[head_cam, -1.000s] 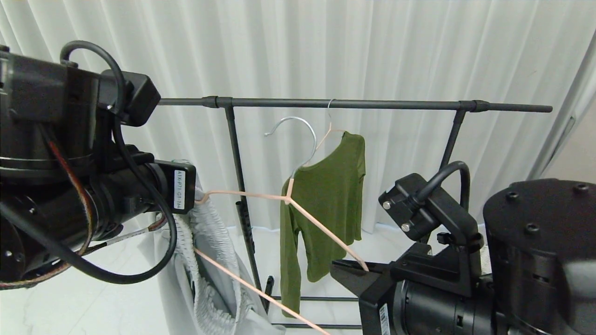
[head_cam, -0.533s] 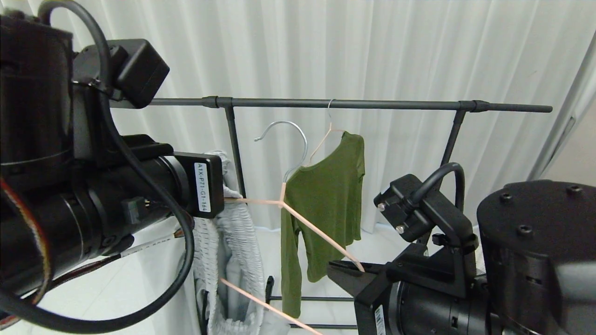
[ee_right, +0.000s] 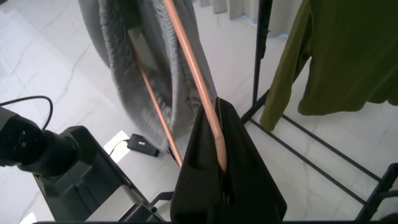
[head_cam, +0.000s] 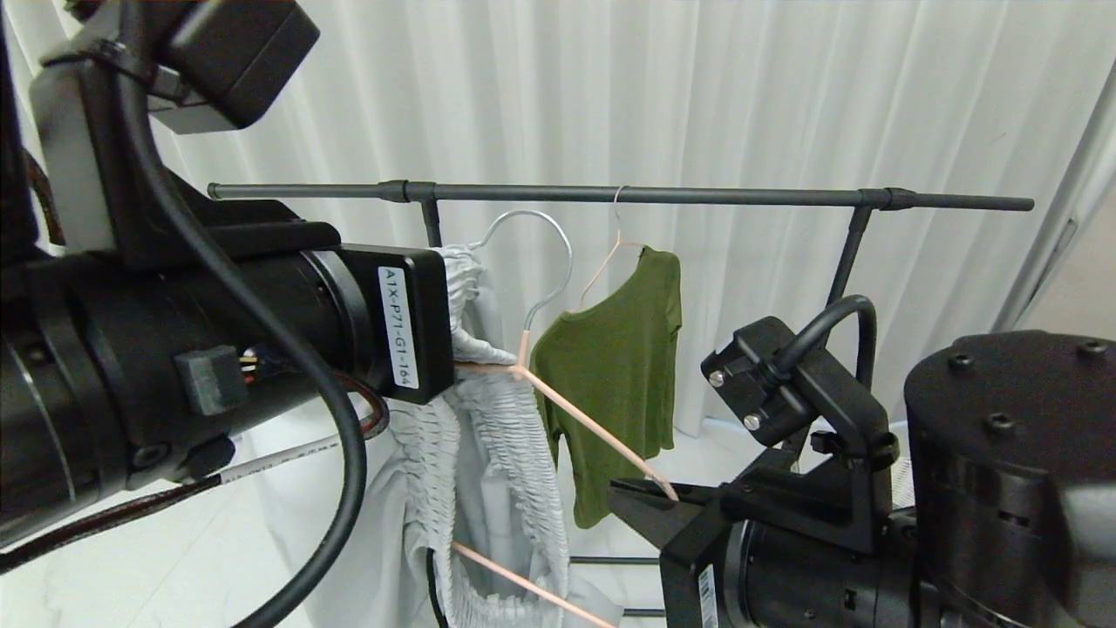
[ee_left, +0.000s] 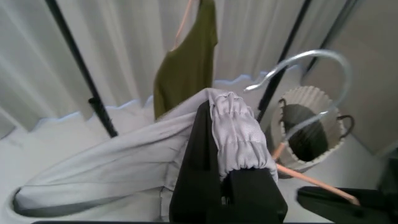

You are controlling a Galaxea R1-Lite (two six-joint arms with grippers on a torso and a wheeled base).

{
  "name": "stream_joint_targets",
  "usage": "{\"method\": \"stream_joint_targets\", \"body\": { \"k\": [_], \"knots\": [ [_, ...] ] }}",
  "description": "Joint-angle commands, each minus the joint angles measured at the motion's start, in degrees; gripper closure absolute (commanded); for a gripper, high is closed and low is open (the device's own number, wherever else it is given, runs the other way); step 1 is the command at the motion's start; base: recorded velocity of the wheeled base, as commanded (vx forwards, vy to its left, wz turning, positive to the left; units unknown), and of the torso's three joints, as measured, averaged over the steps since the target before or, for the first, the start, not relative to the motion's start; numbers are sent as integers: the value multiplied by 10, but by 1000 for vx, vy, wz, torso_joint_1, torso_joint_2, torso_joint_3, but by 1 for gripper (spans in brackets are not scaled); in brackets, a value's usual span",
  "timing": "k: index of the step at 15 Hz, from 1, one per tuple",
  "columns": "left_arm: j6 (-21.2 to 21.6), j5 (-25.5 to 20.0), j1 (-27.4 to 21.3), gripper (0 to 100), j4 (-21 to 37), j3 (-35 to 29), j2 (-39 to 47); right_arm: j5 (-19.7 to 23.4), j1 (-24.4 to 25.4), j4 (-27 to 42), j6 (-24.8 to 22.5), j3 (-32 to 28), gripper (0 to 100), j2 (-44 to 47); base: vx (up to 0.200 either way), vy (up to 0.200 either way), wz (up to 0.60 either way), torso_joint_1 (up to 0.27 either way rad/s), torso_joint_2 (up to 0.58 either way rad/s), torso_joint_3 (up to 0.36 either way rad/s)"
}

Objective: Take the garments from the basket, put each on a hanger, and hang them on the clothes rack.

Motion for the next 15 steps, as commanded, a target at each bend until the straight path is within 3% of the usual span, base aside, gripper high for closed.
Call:
{"method": "stream_joint_targets", "body": {
  "k": [1, 15],
  "knots": [
    [1, 1, -5, 100, 0, -1, 1, 0, -1, -2, 0, 0, 100, -6, 0, 0, 0, 0, 0, 0],
    [13, 2, -9, 100, -2, 4, 9, 2, -2, -43, -9, 9, 100, -44, 0, 0, 0, 0, 0, 0]
  ]
}}
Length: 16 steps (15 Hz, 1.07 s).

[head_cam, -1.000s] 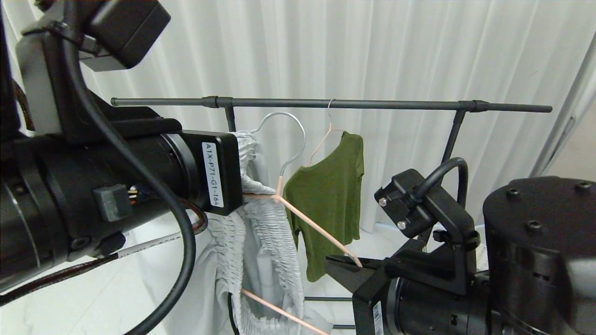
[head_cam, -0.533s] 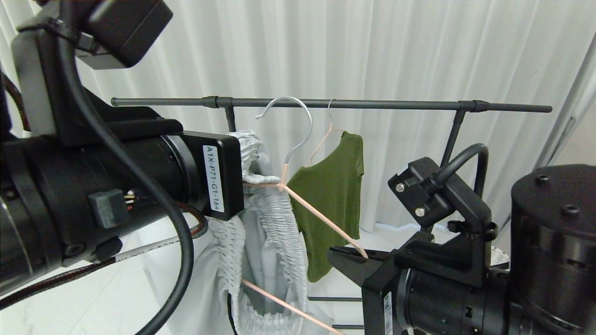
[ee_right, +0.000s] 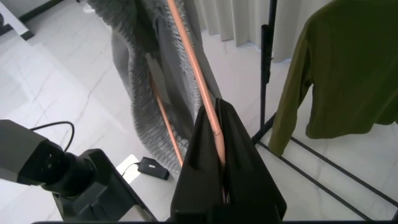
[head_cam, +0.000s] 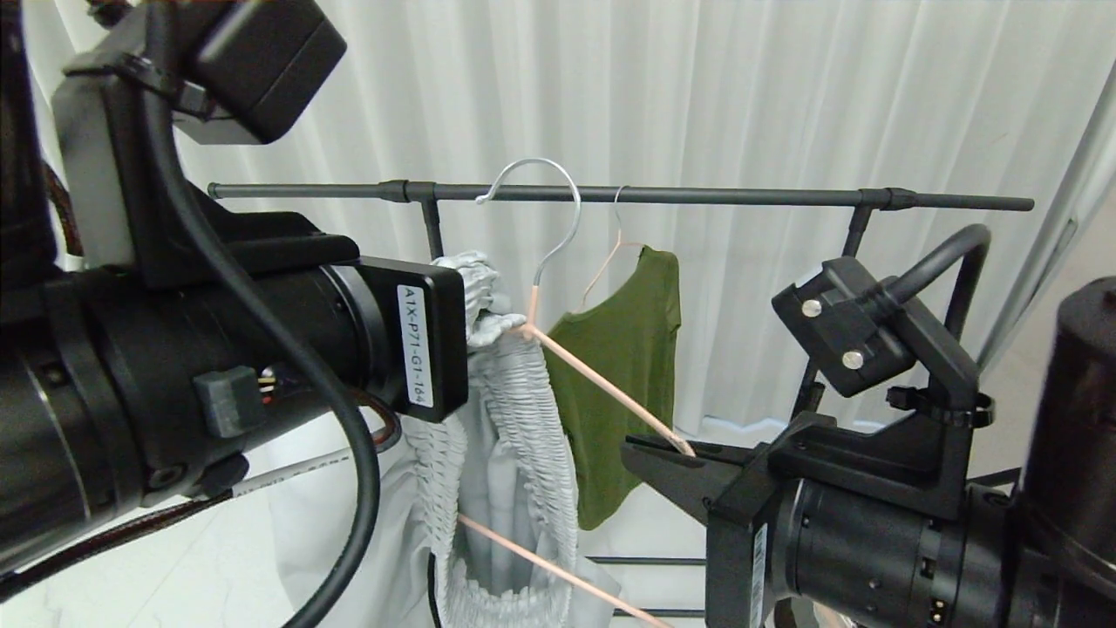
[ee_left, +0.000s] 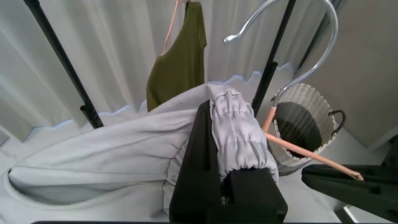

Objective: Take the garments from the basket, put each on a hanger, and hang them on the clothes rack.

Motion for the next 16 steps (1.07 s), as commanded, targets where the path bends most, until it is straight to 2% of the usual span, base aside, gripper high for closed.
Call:
{"method": "stream_joint_targets", "body": {
  "k": [1, 4, 7, 16],
  "knots": [
    [0, 0, -2, 100, 0, 1, 4, 1, 0, -9, -2, 7, 100, -11, 0, 0, 0, 0, 0, 0],
    [0, 1, -5, 100, 0, 7, 0, 7, -7, -34, -12, 27, 100, -24, 0, 0, 0, 0, 0, 0],
    [26, 2, -6, 100, -1, 11, -1, 7, -17, -35, -12, 28, 100, -35, 0, 0, 0, 0, 0, 0],
    [35, 3, -29, 100, -1, 23, 4, 9, -19, -63, -13, 25, 100, -36, 0, 0, 0, 0, 0, 0]
  ]
}}
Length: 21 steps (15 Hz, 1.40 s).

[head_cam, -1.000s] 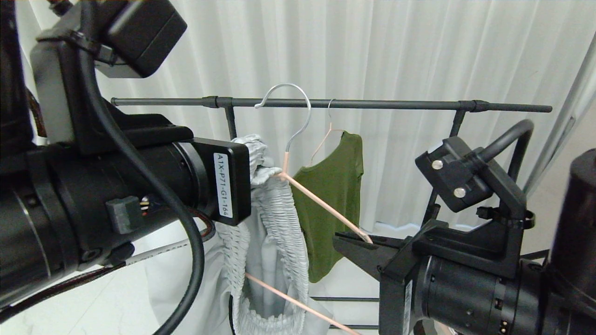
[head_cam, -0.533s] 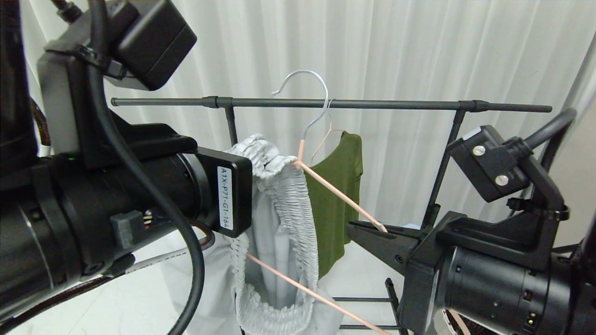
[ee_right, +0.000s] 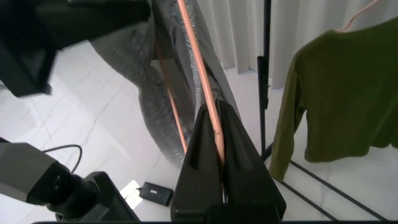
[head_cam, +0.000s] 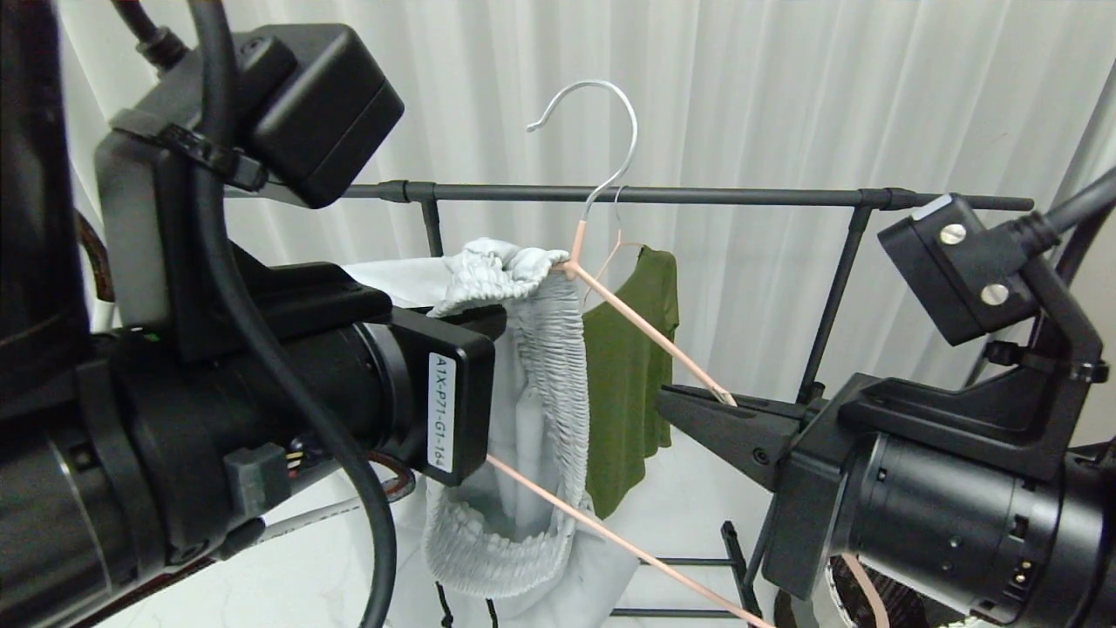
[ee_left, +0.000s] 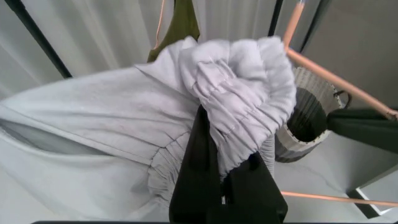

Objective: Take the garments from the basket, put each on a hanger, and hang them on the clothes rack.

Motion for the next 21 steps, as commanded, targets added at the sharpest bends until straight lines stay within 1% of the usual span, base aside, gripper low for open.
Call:
{"method": "stream_joint_targets", "body": {
  "k": [1, 5, 6, 10, 12, 16, 17, 19, 20, 21],
  "knots": [
    [0, 0, -1, 100, 0, 1, 1, 0, 0, -2, 0, 0, 100, 1, 0, 0, 0, 0, 0, 0],
    [-1, 0, -1, 100, 0, 1, 1, 0, 0, -2, 0, 0, 100, -1, 0, 0, 0, 0, 0, 0],
    [-1, 0, -1, 0, 0, 1, 1, 0, 0, -2, 0, -1, 100, -2, 0, 0, 0, 0, 0, 0],
    [-1, 0, -2, 0, 0, 1, -2, 0, 0, -3, 0, 0, 100, -7, 0, 0, 0, 0, 0, 0],
    [-1, 0, -2, 0, 0, 7, -10, 1, -2, -18, 0, 2, 100, -11, 0, 0, 0, 0, 0, 0],
    [2, 0, -2, 0, 0, 53, -55, 8, -14, -23, -1, 2, 100, -19, 0, 0, 0, 0, 0, 0],
    [16, 0, 0, 0, 0, 65, -71, 10, -16, -23, 0, 2, 100, -26, 0, 0, 0, 0, 0, 0],
    [73, -4, 19, 0, 0, 85, -103, 19, -17, -23, 0, 3, 100, -43, 0, 0, 0, 0, 0, 0],
    [91, -5, 36, 0, 0, 91, -112, 26, -17, -23, -1, 3, 100, -49, 0, 0, 0, 0, 0, 0],
    [93, -5, 43, 0, 0, 92, -117, 27, -17, -23, -8, 3, 100, -54, 0, 0, 0, 0, 0, 0]
  ]
}}
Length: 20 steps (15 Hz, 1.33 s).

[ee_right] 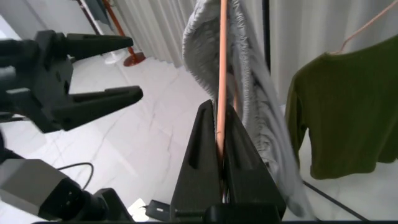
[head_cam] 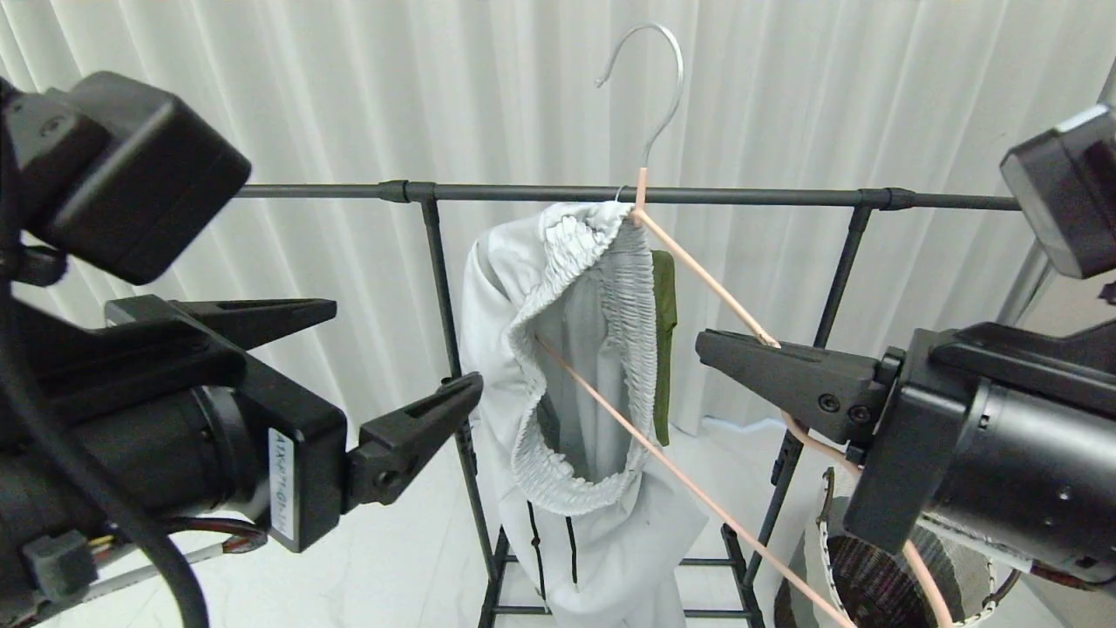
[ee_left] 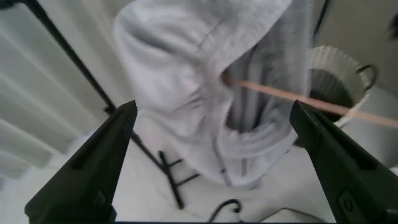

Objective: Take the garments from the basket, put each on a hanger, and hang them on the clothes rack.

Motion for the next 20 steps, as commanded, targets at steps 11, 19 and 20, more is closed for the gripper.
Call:
{"method": "stream_joint_targets", "body": {
  "k": [11, 19, 20],
  "knots": [
    [226, -247, 194, 0, -47, 2, -46, 121, -42, 4, -138, 39, 100, -49, 0, 0, 0, 0, 0, 0],
    [288, -282, 195, 0, -51, -53, 24, 149, -40, 39, -155, 14, 100, -49, 0, 0, 0, 0, 0, 0],
    [293, -282, 194, 0, -51, -53, 29, 157, -40, 41, -163, 9, 100, -48, 0, 0, 0, 0, 0, 0]
  ]
}}
